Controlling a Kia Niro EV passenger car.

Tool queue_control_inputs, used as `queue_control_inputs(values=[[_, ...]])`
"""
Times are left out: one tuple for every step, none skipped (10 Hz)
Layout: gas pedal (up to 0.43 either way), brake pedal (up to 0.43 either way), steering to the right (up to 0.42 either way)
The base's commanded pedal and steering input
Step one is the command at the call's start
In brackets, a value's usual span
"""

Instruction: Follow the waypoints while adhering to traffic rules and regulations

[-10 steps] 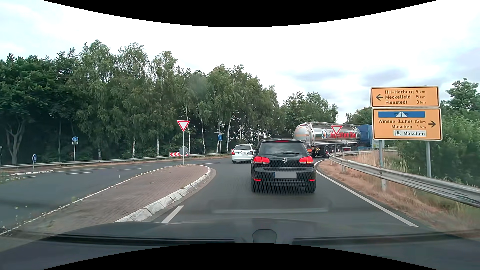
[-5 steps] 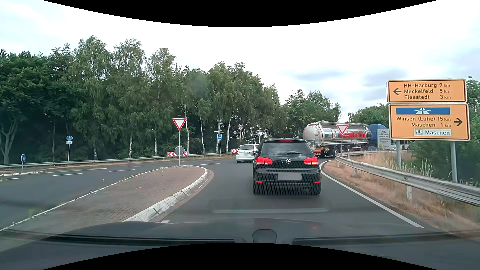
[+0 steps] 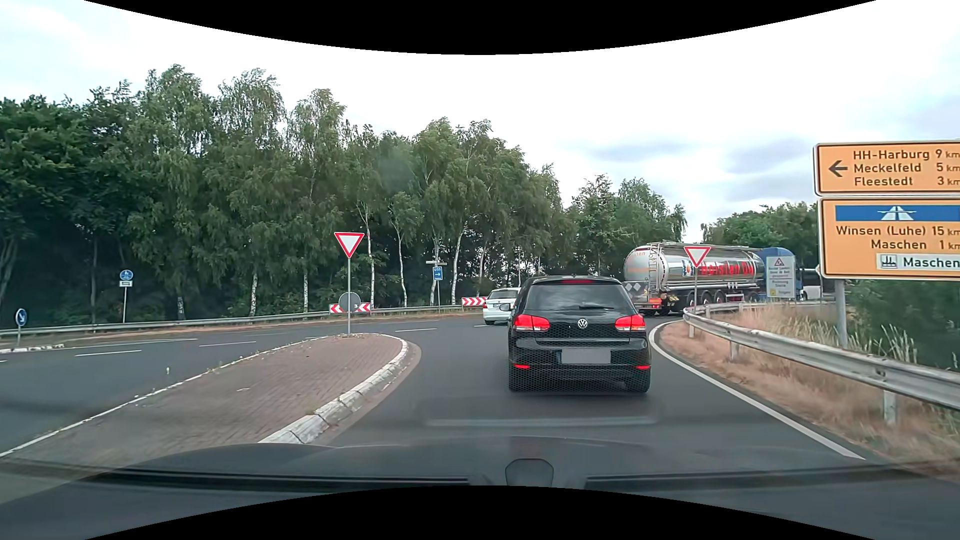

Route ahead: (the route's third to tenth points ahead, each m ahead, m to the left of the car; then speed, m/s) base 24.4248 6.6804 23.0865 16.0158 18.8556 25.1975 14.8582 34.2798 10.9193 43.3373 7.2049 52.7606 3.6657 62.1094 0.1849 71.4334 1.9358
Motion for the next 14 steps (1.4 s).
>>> queue_control_inputs(values=[[0.000,0.000,0.004],[0.000,0.000,0.004],[0.000,0.000,0.004],[0.000,0.000,0.003],[0.000,0.000,0.003],[0.000,0.000,0.002],[0.000,0.000,0.002],[0.000,0.000,0.002],[0.000,0.000,0.002],[0.000,0.000,0.002],[0.000,0.000,0.002],[0.000,0.000,0.002],[0.000,0.000,0.001],[0.000,0.000,0.000]])
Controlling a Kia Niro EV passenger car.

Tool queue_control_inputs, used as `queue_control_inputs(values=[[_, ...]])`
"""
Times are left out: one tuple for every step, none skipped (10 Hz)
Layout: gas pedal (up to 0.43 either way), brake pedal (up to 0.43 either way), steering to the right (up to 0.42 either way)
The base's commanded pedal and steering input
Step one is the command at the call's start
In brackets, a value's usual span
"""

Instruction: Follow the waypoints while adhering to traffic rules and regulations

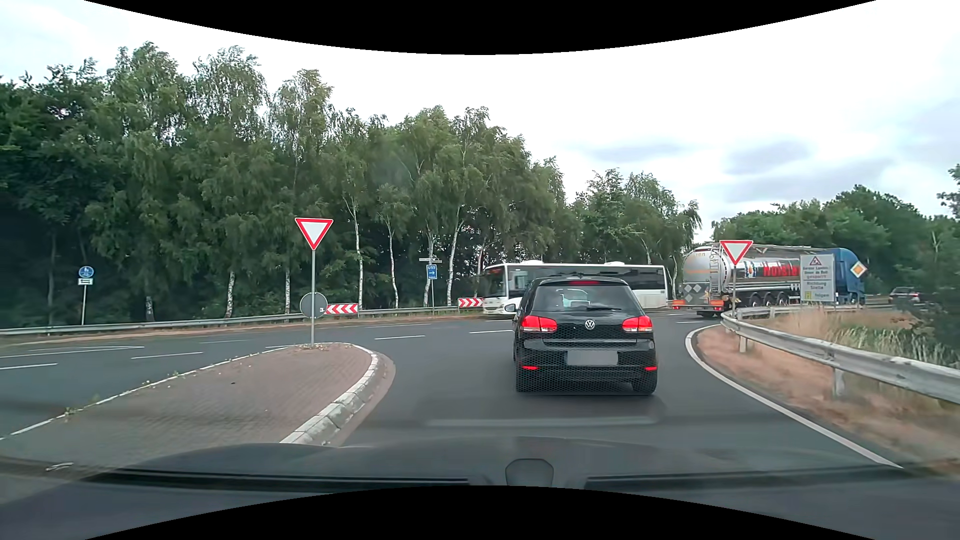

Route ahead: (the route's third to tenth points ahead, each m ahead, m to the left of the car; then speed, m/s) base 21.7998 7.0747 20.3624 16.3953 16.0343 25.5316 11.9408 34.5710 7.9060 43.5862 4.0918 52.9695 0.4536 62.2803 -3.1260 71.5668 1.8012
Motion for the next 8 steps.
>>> queue_control_inputs(values=[[0.000,0.000,0.000],[0.000,0.000,-0.001],[0.000,0.018,-0.003],[0.000,0.018,-0.004],[0.000,0.024,-0.004],[0.000,0.000,-0.004],[0.000,0.000,-0.004],[0.000,0.000,-0.004]])
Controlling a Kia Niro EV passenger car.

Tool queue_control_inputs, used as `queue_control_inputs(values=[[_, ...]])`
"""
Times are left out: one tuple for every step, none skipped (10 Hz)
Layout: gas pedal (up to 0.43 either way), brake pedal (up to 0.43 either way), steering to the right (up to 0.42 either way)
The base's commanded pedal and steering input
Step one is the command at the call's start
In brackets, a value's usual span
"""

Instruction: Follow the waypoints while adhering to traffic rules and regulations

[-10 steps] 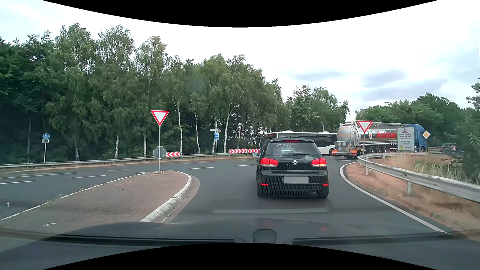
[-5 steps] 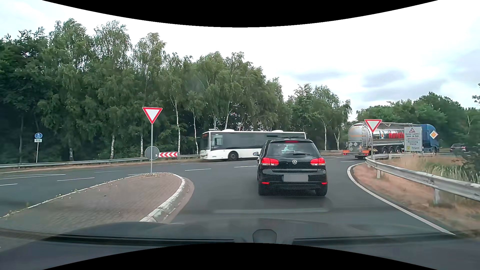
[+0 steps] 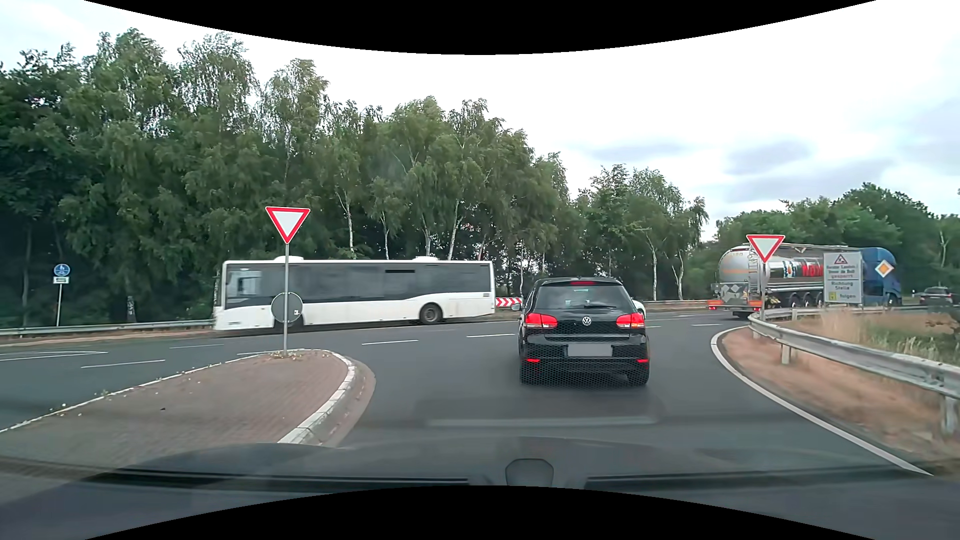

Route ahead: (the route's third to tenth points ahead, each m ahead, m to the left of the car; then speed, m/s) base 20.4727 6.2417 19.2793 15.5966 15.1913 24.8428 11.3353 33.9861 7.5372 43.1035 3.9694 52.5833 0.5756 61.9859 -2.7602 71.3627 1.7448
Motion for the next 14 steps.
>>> queue_control_inputs(values=[[0.000,0.000,-0.004],[0.000,0.000,-0.004],[0.000,0.000,-0.004],[0.000,0.000,-0.004],[0.000,0.000,-0.004],[0.000,0.000,-0.004],[0.000,0.000,-0.004],[0.000,0.000,-0.004],[0.000,0.000,-0.004],[0.000,0.000,-0.004],[0.000,0.000,-0.004],[0.000,0.000,-0.006],[0.000,0.000,-0.008],[0.000,0.000,-0.011]])
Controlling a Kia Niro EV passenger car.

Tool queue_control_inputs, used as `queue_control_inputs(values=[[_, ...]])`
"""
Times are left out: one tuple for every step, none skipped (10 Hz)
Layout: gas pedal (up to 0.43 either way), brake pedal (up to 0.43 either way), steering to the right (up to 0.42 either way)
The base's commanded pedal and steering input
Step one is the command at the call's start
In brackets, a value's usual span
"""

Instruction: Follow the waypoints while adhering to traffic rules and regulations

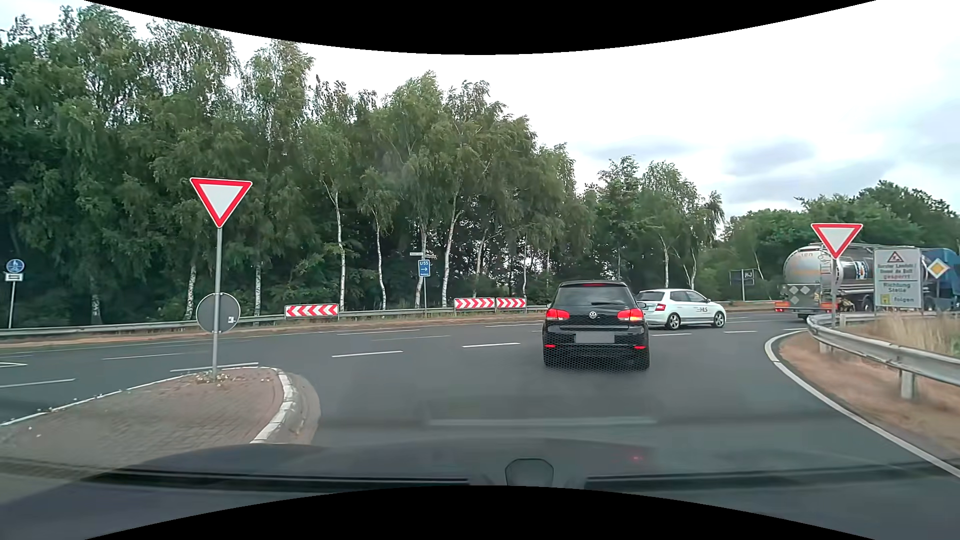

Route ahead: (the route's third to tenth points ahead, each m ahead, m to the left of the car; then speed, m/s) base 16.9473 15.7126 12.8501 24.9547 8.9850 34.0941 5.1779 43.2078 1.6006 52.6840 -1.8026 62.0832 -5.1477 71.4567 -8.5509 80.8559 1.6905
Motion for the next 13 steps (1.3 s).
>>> queue_control_inputs(values=[[0.000,0.000,-0.013],[0.000,0.000,-0.015],[0.000,0.000,-0.017],[0.000,0.000,-0.020],[0.000,0.000,-0.024],[0.000,0.000,-0.029],[0.000,0.000,-0.035],[0.000,0.000,-0.040],[0.000,0.000,-0.046],[0.000,0.000,-0.051],[0.000,0.000,-0.054],[0.000,0.000,-0.058],[0.000,0.000,-0.062]])
